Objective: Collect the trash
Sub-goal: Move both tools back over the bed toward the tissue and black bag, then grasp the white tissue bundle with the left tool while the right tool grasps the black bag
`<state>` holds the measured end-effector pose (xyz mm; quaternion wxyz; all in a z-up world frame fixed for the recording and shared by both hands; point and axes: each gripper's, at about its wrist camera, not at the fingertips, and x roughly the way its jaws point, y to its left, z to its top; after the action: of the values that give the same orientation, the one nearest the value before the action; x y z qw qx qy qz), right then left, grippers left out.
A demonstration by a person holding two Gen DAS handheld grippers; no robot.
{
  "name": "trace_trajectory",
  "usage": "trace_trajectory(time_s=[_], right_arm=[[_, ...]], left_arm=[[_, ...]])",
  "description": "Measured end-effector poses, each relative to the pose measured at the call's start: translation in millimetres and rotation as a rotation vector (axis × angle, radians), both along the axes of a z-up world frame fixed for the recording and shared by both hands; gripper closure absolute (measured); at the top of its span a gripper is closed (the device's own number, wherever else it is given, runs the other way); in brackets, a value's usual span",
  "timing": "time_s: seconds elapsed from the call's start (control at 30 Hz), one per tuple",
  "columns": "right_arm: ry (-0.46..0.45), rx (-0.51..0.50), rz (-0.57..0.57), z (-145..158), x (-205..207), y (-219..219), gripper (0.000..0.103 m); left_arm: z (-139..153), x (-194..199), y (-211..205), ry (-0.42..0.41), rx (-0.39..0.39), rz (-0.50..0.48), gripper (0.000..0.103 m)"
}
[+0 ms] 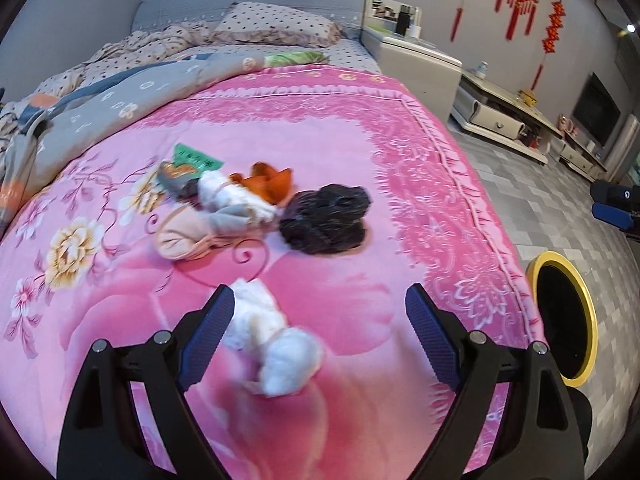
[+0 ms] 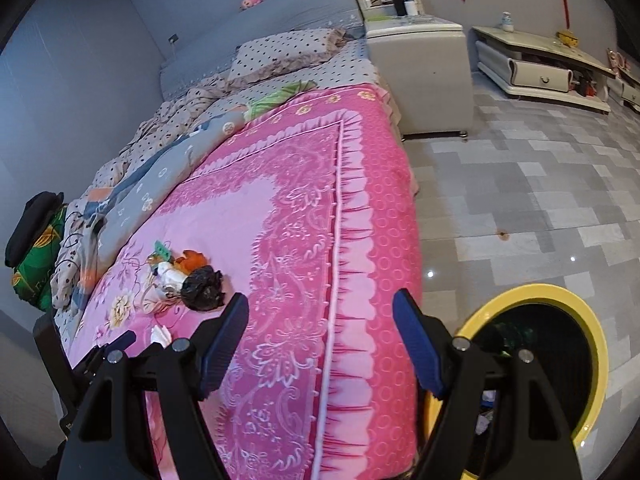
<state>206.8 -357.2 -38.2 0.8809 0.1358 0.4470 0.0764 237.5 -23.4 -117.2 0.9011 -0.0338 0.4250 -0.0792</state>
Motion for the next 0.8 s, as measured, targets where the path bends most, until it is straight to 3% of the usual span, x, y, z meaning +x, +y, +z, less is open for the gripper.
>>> trace_trajectory(time_s=[0.43,0.8], right_arm=[[0.165,0.020,0.255,-40.6,66.7,123.5,0.032],[0.227,-0.064,0.327,-80.7,106.7,183.8,0.032]], left_arm=[[-36.1,2.4,36.1,0.057,-0.046,0.077,0.020],[-55.6,13.3,45.4,0.085,-0.108,0.105,0.020]])
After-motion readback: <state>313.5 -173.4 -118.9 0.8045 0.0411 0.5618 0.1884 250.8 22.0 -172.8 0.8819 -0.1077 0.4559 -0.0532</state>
